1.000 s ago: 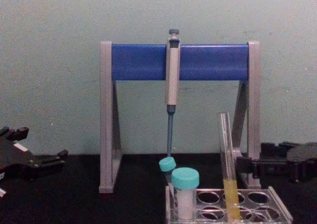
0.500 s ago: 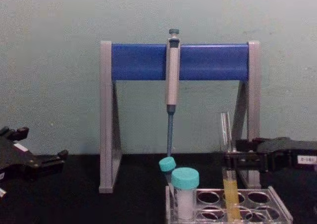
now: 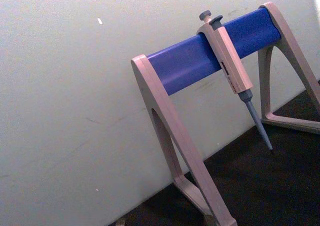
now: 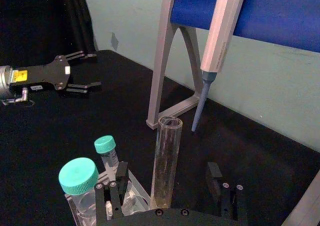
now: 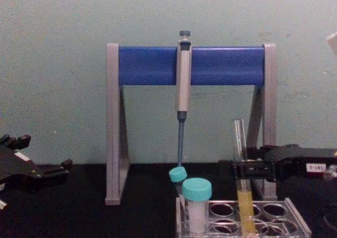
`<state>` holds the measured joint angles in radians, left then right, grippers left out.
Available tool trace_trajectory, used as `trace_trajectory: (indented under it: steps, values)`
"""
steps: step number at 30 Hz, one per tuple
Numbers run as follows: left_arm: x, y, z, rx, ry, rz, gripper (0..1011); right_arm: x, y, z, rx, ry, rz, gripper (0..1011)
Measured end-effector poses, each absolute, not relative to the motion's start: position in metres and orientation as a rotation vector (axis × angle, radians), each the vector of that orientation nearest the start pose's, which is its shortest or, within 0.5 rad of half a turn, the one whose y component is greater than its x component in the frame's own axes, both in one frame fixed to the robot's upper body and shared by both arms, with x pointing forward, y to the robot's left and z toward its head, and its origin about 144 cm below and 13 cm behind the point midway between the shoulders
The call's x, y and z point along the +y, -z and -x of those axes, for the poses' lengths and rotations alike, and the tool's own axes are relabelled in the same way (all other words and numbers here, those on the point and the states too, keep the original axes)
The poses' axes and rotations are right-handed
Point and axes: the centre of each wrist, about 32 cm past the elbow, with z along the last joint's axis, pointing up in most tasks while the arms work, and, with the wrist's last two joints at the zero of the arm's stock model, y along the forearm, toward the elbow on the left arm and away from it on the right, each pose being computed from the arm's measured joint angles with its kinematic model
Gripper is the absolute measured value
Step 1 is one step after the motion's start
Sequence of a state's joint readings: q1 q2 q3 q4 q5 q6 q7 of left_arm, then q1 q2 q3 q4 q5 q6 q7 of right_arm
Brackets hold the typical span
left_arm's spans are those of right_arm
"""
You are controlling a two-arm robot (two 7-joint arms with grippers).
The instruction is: Pick up the test tube from the test tube rack, shake it, then place it back into the test tube rack.
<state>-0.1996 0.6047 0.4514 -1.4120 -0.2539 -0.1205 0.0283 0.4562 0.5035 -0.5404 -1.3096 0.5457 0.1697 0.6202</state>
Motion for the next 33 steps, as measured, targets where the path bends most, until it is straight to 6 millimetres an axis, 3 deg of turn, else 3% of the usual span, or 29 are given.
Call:
trace_trajectory:
  steps: [8,14,28,29,33]
  values:
    - [0.3096,-1.1398,-0.4886,-0.285,-1.248,-0.304,1009,-0.2695,-1.1889,-0.5545,0.124,0.637,0.213,1000]
    - [0.3097,-1.1398,-0.4886,-0.285,-1.248,-0.304,1010,-0.2696,-1.1888,-0.5542,0.125,0.638,0.212,885]
    - [0.3097,-1.1398,-0.4886,-0.285,-1.248,-0.304,1010,-0.2699,-1.1889,-0.5539,0.125,0.639,0.212,469]
    - [0.3097,-1.1398,-0.4886,-0.285,-1.248,-0.304,1010,-0.2698,-1.1889,-0.5539,0.125,0.639,0.212,396]
    - [0.3097,-1.1398,-0.4886,-0.285,-1.248,-0.304,1010,-0.2698,-1.1889,-0.5538,0.126,0.639,0.212,276]
